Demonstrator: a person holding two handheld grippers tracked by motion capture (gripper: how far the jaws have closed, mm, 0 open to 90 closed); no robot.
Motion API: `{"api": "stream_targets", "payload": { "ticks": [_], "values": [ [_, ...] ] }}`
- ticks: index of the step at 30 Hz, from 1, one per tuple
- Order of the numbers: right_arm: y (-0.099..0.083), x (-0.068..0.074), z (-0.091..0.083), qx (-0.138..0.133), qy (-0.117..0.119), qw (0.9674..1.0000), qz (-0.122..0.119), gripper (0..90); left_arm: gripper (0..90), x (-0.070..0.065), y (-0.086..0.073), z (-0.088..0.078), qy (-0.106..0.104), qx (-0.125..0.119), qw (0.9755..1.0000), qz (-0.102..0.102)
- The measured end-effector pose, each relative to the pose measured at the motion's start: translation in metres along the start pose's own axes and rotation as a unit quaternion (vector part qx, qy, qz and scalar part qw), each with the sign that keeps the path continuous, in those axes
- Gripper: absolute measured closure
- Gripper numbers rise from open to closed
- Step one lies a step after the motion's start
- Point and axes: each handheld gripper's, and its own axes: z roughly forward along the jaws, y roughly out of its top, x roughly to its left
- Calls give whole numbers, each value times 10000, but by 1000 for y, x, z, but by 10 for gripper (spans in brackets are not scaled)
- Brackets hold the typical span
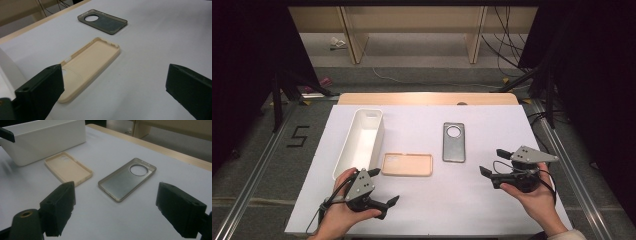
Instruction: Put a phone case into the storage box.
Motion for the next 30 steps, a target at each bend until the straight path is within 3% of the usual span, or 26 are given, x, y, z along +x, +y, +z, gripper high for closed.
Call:
{"api": "stream_targets", "payload": {
  "ticks": [8, 14, 21, 24, 28, 30],
  "values": [
    [7, -2, 10, 36, 25, 10000, -38, 169, 20, 4, 2, -5, 110, -54, 9999, 15],
    [15, -6, 31, 473, 119, 9979, -426, 189, 31, 6, 1, -6, 107, -50, 9999, 14],
    [29, -6, 68, 1144, 216, 9875, -1059, 220, 32, 5, 1, -6, 90, -58, 9999, 14],
    [33, -7, 79, 1330, 287, 9840, -1147, 223, 34, 5, 1, -6, 87, -42, 10000, 18],
    [38, -6, 95, 1698, 382, 9742, -1437, 244, 34, 5, 1, -6, 81, -49, 10000, 13],
    [40, -5, 104, 1930, 373, 9660, -1681, 254, 35, 5, 1, -6, 79, -47, 10000, 16]
  ]
}}
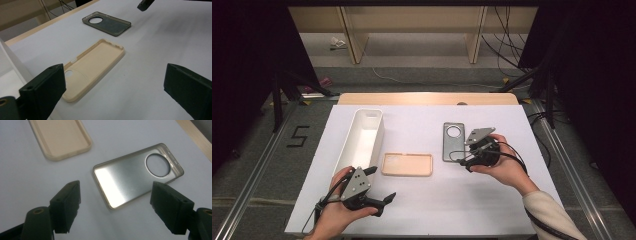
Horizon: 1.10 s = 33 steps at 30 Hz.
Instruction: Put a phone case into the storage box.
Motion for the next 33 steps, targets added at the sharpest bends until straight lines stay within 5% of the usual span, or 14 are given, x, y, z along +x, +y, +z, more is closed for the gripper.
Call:
{"api": "stream_targets", "payload": {
  "ticks": [6, 14, 20, 21, 30, 33],
  "values": [
    [16, 2, 22, 697, -70, 9941, -823, 278, 36, 0, 0, 0, -14, 2, 10000, -6],
    [32, 4, 45, 1495, -196, 9736, -1714, 340, 36, 0, 0, 0, -21, -13, 10000, -7],
    [37, 7, 60, 1882, -210, 9610, -2013, 351, 35, -1, 0, 0, -37, -34, 10000, -9],
    [38, 8, 63, 1985, -224, 9569, -2108, 354, 35, -1, 0, 0, -42, -38, 10000, -15],
    [40, 14, 78, 2313, -225, 9432, -2375, 406, 34, -1, 0, 0, -51, -52, 10000, -21],
    [41, 15, 80, 2324, -193, 9414, -2437, 443, 34, -1, 0, 0, -57, -52, 10000, -20]
  ]
}}
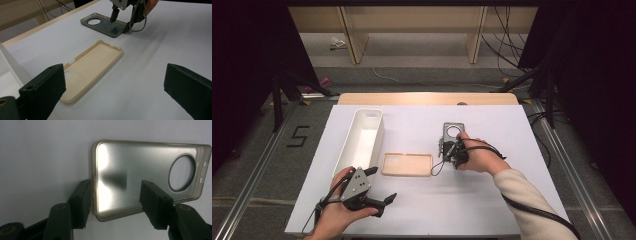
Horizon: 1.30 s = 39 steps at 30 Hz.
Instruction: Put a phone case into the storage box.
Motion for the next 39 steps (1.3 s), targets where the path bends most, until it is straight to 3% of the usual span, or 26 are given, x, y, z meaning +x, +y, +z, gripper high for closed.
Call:
{"api": "stream_targets", "payload": {
  "ticks": [4, 20, 39],
  "values": [
    [3, 0, 0, 72, 24, 9998, -163, 489, 35, 0, 0, 0, -9, -3, 10000, -1],
    [8, 2, 0, 252, 386, 9984, -331, 705, 35, -1, 0, 1, -38, 18, 10000, 8],
    [9, 3, 0, 327, 563, 9972, -379, 824, 36, -2, 0, 1, -51, 30, 10000, 16]
  ]
}}
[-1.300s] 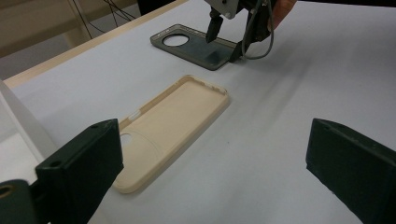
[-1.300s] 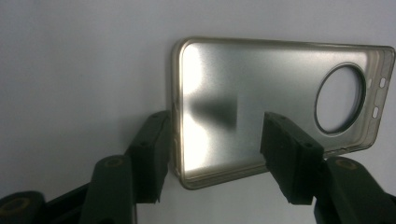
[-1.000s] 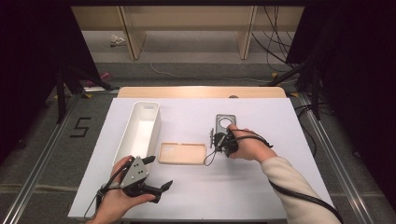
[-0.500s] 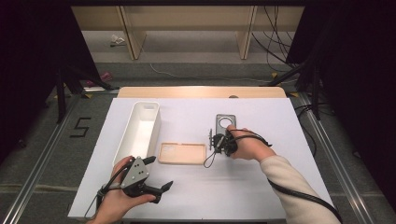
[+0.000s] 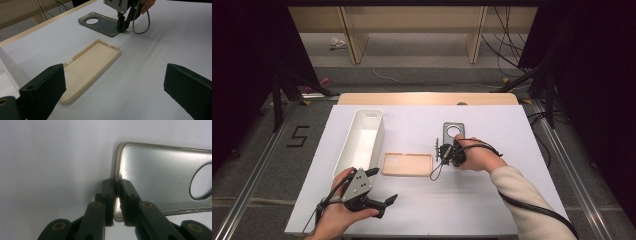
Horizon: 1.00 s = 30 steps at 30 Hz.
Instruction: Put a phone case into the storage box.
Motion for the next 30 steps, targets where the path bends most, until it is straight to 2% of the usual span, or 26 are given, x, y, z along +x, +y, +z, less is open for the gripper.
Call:
{"api": "stream_targets", "payload": {
  "ticks": [8, 19, 30],
  "values": [
    [0, -1, 0, -6, 32, 10000, -58, 850, 36, 0, 0, 0, -8, 1, 10000, 2],
    [1, 1, -1, 0, 61, 10000, 18, 872, 36, -1, 0, 0, -16, 1, 10000, 2],
    [-8, 2, -12, -313, -43, 9992, 247, 887, 36, -1, 0, 0, -12, 1, 10000, 2]
  ]
}}
